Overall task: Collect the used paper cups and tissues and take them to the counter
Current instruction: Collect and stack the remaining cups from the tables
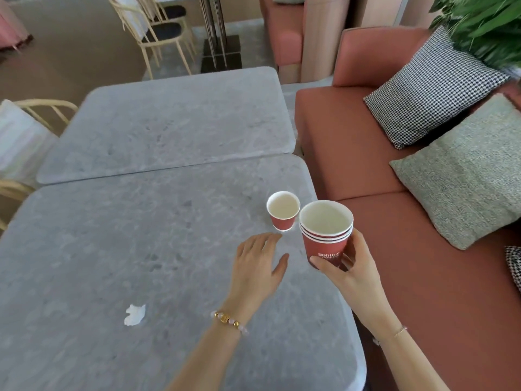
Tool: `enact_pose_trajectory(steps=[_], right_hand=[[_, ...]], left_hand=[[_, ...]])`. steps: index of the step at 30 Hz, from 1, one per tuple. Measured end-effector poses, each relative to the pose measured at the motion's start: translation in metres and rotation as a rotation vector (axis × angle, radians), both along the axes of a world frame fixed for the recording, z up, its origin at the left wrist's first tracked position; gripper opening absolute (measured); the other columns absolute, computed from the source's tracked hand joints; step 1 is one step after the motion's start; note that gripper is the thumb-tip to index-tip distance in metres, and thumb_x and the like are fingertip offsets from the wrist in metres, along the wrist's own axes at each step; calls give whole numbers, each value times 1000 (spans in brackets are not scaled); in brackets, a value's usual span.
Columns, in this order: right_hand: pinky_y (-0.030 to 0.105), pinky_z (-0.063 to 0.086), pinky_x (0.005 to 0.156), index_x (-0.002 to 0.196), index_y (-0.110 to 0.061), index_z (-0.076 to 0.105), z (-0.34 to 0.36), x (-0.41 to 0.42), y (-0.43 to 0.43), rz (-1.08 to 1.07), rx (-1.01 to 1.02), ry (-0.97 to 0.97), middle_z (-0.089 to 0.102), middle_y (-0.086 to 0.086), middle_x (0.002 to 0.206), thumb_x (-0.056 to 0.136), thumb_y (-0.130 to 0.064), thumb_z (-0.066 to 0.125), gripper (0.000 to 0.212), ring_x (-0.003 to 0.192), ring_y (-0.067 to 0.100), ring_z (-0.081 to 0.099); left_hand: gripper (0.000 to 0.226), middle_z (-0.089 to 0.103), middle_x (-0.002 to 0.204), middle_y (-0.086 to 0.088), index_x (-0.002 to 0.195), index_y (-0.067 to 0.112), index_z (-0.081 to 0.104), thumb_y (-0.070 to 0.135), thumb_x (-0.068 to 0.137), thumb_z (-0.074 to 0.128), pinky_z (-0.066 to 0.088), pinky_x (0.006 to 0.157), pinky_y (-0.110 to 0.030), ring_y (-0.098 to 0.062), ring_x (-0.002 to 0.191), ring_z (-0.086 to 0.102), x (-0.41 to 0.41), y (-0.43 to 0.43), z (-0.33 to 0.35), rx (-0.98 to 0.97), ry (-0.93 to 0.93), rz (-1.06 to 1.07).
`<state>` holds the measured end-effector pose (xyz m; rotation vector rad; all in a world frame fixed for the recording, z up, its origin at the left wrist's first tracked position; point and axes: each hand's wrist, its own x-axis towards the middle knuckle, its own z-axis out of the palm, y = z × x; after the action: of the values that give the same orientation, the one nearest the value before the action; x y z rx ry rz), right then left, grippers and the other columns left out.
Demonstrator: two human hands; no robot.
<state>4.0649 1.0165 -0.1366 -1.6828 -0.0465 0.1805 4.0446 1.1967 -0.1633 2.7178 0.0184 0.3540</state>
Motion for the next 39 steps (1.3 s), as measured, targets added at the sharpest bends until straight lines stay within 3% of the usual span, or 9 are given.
enact_pose_trajectory(steps=[3, 7, 10, 13, 18, 21, 24, 33, 39], right_hand=[[6, 48, 78, 116, -45, 48, -4, 10, -4, 10, 1, 27, 61, -30, 110, 69, -17, 83, 65, 104, -6, 59], [6, 48, 75, 115, -45, 47, -11, 25, -9, 12, 8, 51, 62, -30, 107, 70, -16, 83, 65, 103, -6, 60], [5, 46, 76, 115, -43, 47, -13, 34, -13, 21, 3, 51, 61, -33, 106, 70, -14, 82, 64, 102, -7, 59], [4, 46, 75, 115, -41, 47, -16, 41, -17, 23, 2, 57, 62, -31, 105, 71, -11, 82, 64, 101, -9, 59], [6, 47, 76, 120, -36, 47, -23, 52, -22, 6, 14, 86, 63, -21, 111, 70, -11, 82, 66, 101, -5, 60], [7, 48, 77, 118, -39, 47, -27, 56, -23, 4, 17, 95, 63, -20, 112, 70, -11, 82, 66, 104, -4, 60], [7, 48, 77, 117, -41, 47, -29, 57, -24, 5, 13, 100, 63, -21, 112, 70, -11, 83, 66, 103, -4, 60], [7, 48, 77, 119, -42, 46, -31, 49, -20, 31, -4, 107, 63, -21, 113, 70, -13, 83, 68, 104, -5, 60], [7, 48, 77, 118, -45, 46, -32, 30, -9, 109, -53, 121, 60, -22, 115, 70, -17, 82, 67, 104, -6, 58]], left_hand=[[44, 61, 121, -2, 123, 12, 57, 29, 83, 68, 42, 94, -36, -24, 114, 55, 14, -3, -20, -213, 118, 147], [77, 42, 140, 2, 140, 15, 32, 35, 77, 73, 31, 106, -30, -16, 130, 36, 37, -7, -46, -593, 232, 381], [97, 32, 145, 3, 145, 18, 21, 30, 69, 82, 28, 107, -27, -10, 134, 30, 59, -10, -55, -878, 241, 481], [106, 29, 144, 5, 144, 20, 20, 29, 62, 87, 30, 105, -26, -5, 129, 30, 79, -13, -63, -1019, 240, 509], [74, 50, 118, 8, 109, 42, 39, 28, 52, 85, 46, 81, -15, 3, 104, 54, 99, -17, -70, -1058, 123, 483], [66, 56, 114, 1, 103, 41, 42, 23, 56, 84, 51, 75, -21, -4, 96, 61, 105, -18, -70, -1078, 89, 476], [60, 61, 108, 5, 100, 39, 44, 21, 59, 84, 50, 68, -15, 3, 87, 63, 108, -18, -68, -1074, 86, 472], [62, 62, 112, 11, 113, 33, 50, 15, 66, 85, 48, 84, -20, -2, 104, 59, 88, -11, -33, -1129, 36, 433], [59, 62, 116, 8, 114, 34, 50, 7, 71, 80, 48, 76, -12, 0, 102, 62, 56, 6, 20, -1167, -55, 349]])
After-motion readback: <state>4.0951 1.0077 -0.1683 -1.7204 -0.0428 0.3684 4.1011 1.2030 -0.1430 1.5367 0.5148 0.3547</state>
